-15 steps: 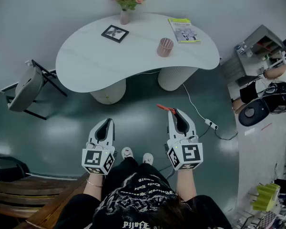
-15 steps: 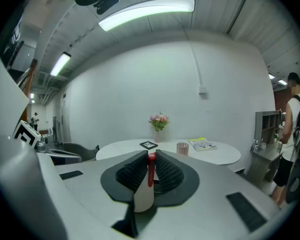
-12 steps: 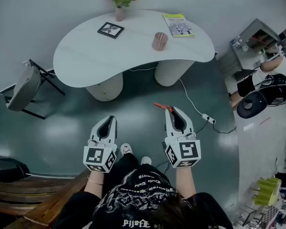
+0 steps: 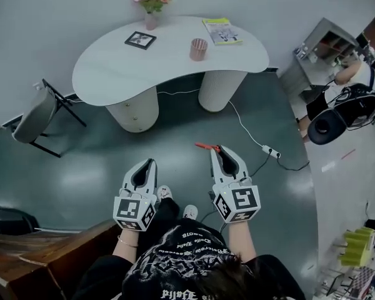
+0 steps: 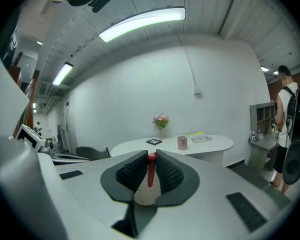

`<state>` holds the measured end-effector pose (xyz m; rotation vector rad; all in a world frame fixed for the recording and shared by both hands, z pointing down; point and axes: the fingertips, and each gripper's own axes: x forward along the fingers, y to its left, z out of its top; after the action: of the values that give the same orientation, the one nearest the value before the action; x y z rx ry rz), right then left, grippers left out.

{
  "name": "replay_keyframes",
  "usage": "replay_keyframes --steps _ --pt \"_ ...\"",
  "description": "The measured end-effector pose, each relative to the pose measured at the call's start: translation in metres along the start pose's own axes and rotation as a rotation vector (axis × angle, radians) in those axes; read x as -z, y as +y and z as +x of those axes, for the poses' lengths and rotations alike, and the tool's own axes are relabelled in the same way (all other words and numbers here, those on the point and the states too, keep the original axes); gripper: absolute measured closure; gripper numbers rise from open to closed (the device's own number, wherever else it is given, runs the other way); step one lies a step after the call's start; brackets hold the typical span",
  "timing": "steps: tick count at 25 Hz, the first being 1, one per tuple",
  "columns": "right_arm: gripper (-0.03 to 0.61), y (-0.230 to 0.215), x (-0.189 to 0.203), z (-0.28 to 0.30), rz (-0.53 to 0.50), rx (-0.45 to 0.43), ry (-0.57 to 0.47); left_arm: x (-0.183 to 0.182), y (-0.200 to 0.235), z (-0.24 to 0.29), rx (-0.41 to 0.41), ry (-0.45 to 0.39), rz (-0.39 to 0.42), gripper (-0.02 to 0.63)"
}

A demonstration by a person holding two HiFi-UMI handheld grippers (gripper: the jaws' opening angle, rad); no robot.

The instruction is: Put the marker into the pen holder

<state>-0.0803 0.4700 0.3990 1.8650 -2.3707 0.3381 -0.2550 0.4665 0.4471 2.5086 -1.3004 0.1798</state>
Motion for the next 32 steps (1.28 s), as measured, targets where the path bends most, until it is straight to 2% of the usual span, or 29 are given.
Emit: replay_keyframes --steps 6,14,24,32 --pt "0.508 0.005 -0.005 0.021 -0.016 0.029 0.001 -0.013 0.030 0.009 0.002 -0.027 -0.005 0.578" --pt "0.508 0.009 -0.020 0.052 -0.049 0.088 -0.048 -0.029 0.071 0.033 0.035 -0.061 0.010 0.578" --pt "0.508 -0.002 -0.011 0.064 -0.013 0.122 -0.030 -0.026 0.059 0.055 0.108 -0.008 0.019 0.578" --pt "0.508 -0.038 -0.008 0.084 0.004 0.123 -0.031 -0.026 0.044 0.090 0.117 0.003 0.034 0.578"
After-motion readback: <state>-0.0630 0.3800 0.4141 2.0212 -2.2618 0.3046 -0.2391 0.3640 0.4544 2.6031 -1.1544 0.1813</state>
